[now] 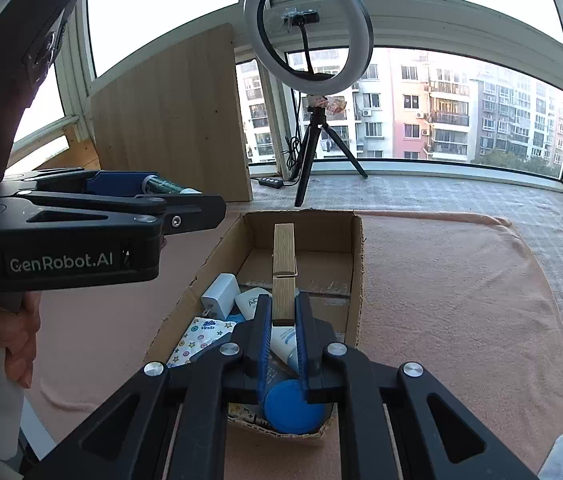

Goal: Organize objects
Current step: 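Carry the glue stick and clothespin into the box and open both tools, then move the right tool to the dark rubber band and grasp it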

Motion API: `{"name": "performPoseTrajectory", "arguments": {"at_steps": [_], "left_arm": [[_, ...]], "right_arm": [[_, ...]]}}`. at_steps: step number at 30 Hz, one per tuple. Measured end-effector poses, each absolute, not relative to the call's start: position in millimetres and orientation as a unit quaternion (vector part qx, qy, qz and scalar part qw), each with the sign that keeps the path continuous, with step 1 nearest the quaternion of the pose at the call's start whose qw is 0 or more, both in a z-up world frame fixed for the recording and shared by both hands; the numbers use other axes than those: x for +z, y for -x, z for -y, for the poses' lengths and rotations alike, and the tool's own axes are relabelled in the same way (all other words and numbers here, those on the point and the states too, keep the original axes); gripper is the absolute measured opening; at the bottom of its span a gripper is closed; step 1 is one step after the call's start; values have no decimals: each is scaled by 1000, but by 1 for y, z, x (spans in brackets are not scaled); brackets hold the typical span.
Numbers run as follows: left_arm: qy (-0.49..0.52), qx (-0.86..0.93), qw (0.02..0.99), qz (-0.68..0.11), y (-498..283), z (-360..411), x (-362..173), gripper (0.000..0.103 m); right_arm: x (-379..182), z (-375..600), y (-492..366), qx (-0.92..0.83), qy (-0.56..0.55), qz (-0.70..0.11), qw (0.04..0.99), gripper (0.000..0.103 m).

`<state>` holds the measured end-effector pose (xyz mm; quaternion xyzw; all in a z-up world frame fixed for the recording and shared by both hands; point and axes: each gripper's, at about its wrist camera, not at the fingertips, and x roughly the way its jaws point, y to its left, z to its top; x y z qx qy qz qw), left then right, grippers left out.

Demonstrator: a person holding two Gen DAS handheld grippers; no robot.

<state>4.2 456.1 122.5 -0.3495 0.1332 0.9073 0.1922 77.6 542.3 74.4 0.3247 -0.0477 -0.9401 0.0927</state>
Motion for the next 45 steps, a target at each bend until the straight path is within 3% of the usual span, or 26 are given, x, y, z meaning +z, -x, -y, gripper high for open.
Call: {"name": "performPoseTrajectory", "arguments": {"at_steps": [2, 3, 6, 16, 26, 33, 36, 39, 42, 45], "left_arm": [[363, 904, 176, -141, 3, -458, 113, 85], [365, 905, 170, -137, 5, -456, 112, 85], [361, 909, 165, -130, 5, -447, 115, 92], [407, 900, 125, -98, -2, -359, 93, 95], [419, 904, 84, -34, -10, -203, 70, 95], [424, 904, 60, 11, -21, -74, 61, 96], [436, 898, 50, 34, -31, -21, 51, 96], [444, 894, 42, 42, -40, 18, 41, 96], [449, 892, 26, 51, -49, 50, 34, 96], [455, 888, 11, 64, -54, 74, 29, 96]], "right_arm": [[61, -540, -66, -927, -359, 41, 103, 18], [58, -542, -65, -926, -360, 43, 102, 24], [59, -546, -69, -929, -354, 48, 98, 25], [62, -524, -70, -929, -357, 50, 83, 25], [67, -405, -51, -921, -372, -12, 117, 29], [26, -294, -10, -889, -431, -19, 150, 47], [-3, -264, 29, -877, -459, -29, 141, 48], [-28, -246, 75, -862, -488, -38, 130, 53], [-32, -228, 112, -871, -469, -74, 126, 65], [-34, -216, 149, -870, -468, -75, 137, 68]]}}
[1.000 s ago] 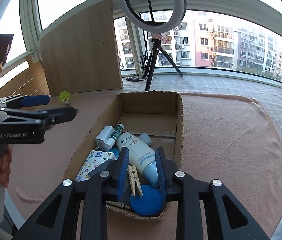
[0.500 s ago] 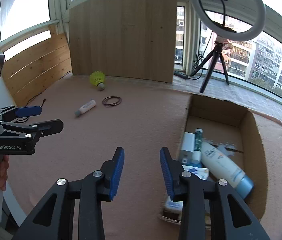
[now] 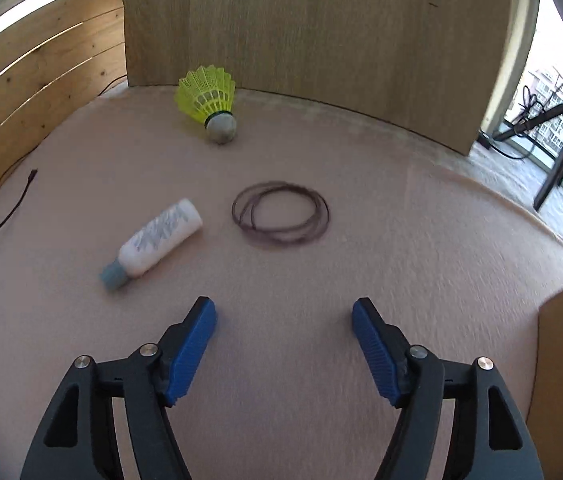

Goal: Organize objects
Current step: 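Move the right tool to the dark rubber band and grasp it, then grasp the white lotion bottle with the left tool while the right tool holds the band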

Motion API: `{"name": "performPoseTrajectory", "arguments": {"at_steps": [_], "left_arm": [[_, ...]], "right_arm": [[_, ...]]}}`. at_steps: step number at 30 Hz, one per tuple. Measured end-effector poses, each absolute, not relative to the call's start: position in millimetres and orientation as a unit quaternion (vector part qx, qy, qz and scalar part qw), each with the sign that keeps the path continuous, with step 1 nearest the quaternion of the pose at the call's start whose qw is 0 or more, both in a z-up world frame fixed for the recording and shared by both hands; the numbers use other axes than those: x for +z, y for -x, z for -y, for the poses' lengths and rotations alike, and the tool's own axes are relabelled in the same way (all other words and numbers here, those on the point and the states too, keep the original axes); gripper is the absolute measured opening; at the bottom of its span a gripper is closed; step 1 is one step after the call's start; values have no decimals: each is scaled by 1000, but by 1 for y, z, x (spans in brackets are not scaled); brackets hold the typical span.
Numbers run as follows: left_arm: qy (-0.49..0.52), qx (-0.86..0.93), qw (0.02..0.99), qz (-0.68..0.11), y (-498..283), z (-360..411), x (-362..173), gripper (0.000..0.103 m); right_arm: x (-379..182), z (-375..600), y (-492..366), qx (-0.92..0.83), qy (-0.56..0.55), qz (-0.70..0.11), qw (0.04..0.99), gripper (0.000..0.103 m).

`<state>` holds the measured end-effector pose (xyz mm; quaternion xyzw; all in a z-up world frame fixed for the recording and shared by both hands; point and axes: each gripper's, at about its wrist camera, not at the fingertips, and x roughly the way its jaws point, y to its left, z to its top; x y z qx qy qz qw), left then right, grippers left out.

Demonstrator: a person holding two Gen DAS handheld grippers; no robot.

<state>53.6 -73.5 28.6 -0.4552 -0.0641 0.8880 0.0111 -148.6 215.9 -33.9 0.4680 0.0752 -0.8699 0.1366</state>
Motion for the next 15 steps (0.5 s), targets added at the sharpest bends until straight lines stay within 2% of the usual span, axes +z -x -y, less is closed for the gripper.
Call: {"name": "performPoseTrajectory", "arguments": {"at_steps": [4, 6, 8, 11, 15], "left_arm": [[458, 886, -3, 72, -55, 86, 26, 96], [460, 885, -5, 75, -54, 88, 24, 96], [464, 883, -4, 78, -49, 80, 21, 96], [470, 879, 11, 76, -43, 64, 17, 96], [472, 879, 39, 61, -27, 31, 15, 96]], "right_arm": [[-34, -210, 184, -868, -470, -75, 140, 67], [-31, -209, 189, -868, -471, -75, 142, 54], [-29, -209, 186, -867, -471, -76, 145, 20], [-29, -210, 173, -865, -468, -87, 156, 8], [-28, -219, 151, -864, -469, -81, 164, 5]]}}
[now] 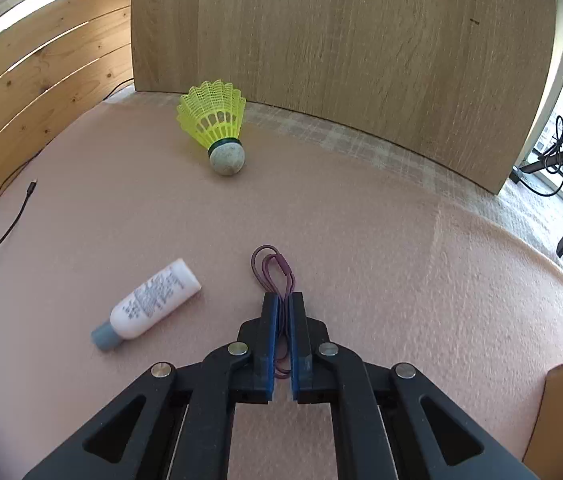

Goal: Organize objects
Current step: 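Grasp the white lotion bottle with the left tool while the right tool holds the band, then carry the lotion bottle and rubber band toward the box with both tools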

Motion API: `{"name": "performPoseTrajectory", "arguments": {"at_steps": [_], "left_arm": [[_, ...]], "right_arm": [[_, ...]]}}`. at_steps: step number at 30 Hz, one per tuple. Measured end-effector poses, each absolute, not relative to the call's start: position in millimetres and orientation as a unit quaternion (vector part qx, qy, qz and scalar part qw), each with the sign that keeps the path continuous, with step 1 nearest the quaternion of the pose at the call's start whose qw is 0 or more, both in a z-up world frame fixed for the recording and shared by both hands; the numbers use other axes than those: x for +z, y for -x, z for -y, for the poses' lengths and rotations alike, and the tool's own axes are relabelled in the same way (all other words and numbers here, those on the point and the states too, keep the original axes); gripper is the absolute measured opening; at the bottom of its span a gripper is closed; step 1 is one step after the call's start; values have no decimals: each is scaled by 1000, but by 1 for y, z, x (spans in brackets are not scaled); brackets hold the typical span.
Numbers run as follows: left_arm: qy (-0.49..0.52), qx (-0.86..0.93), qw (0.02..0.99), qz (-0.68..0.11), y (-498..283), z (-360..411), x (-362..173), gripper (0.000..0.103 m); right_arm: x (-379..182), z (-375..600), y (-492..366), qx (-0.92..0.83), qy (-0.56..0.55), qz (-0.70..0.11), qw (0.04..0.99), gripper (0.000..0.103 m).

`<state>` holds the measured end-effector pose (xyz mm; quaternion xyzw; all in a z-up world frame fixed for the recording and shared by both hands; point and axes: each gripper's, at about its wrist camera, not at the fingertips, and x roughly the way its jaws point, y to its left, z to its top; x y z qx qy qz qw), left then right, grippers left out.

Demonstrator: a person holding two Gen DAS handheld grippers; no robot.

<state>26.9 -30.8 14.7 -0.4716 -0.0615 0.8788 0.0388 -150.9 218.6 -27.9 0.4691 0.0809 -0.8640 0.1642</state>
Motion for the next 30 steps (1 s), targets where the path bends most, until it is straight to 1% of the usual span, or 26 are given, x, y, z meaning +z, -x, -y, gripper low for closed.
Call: {"name": "performPoseTrajectory", "arguments": {"at_steps": [4, 9, 10, 12, 15, 16, 17, 18, 19, 20, 25, 30], "left_arm": [[463, 882, 75, 54, 4, -1, 8, 96], [456, 882, 110, 38, 77, -48, -19, 96], [454, 883, 116, 33, 93, -58, -25, 95], [460, 879, 126, 24, 118, -76, -36, 89], [451, 885, 116, 2, 139, -93, -40, 76], [449, 887, 112, -7, 142, -97, -40, 64], [447, 888, 108, -10, 144, -99, -39, 50], [446, 889, 107, -10, 145, -99, -39, 41], [445, 889, 105, -10, 145, -99, -39, 25], [446, 888, 107, -8, 145, -98, -39, 22], [456, 884, 105, -6, 123, -91, -37, 22], [479, 871, 106, 2, 54, -85, -28, 22]], "right_arm": [[-27, -229, 111, -860, -477, -66, 170, 5], [-25, -247, 51, -855, -488, -48, 167, 5], [-24, -253, 38, -854, -491, -42, 165, 5], [-24, -263, 11, -854, -494, -31, 159, 5], [-24, -279, -27, -855, -498, -5, 148, 5], [-24, -283, -38, -856, -497, 3, 145, 5], [-24, -287, -47, -857, -495, 10, 142, 5], [-24, -290, -54, -859, -492, 15, 140, 5], [-23, -291, -58, -861, -490, 19, 138, 5], [-23, -291, -59, -862, -488, 20, 139, 5], [-22, -291, -56, -864, -482, 10, 146, 5], [-22, -288, -54, -869, -475, 3, 140, 5]]}}
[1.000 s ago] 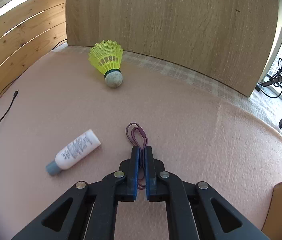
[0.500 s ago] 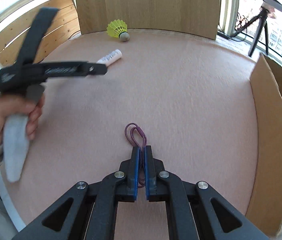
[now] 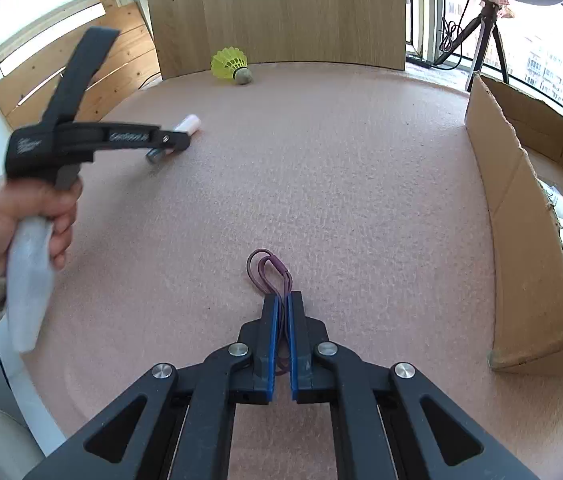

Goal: Organize objects
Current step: 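Carry the lotion bottle and rubber band toward the box with both tools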

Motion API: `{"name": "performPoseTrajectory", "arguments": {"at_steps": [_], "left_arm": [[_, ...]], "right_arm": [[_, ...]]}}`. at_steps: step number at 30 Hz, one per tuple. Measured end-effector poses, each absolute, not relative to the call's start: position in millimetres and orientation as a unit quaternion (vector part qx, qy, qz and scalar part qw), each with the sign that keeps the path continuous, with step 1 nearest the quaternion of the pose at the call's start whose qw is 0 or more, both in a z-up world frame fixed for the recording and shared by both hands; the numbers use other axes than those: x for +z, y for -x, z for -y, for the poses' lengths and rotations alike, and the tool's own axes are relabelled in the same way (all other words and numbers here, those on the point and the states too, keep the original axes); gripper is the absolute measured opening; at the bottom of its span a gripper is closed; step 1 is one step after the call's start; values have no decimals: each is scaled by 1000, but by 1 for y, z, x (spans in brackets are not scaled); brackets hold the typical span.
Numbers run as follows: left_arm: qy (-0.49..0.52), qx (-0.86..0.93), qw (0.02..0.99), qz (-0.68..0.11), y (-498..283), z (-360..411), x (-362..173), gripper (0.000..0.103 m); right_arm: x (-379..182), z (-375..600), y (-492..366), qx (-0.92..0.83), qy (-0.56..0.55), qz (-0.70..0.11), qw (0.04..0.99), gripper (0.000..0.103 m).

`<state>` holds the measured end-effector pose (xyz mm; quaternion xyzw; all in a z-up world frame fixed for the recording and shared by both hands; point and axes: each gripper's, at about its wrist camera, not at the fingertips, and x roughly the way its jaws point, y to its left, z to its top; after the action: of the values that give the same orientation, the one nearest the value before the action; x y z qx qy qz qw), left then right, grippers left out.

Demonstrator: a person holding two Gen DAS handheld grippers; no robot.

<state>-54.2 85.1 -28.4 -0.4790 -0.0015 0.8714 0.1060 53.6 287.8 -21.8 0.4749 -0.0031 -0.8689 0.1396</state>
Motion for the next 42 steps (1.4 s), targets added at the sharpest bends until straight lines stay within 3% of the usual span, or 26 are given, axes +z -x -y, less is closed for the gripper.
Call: {"name": "performPoseTrajectory", "arguments": {"at_steps": [8, 25, 42], "left_arm": [[468, 877, 110, -9, -24, -98, 5, 22], [362, 924, 124, -22, -64, -122, 123, 22], [337, 932, 131, -35, -76, -134, 148, 22]], "right_arm": [[-7, -272, -50, -875, -459, 10, 150, 4], [84, -274, -67, -919, -358, 4, 167, 4], [123, -279, -81, -936, -311, -6, 167, 4]]}}
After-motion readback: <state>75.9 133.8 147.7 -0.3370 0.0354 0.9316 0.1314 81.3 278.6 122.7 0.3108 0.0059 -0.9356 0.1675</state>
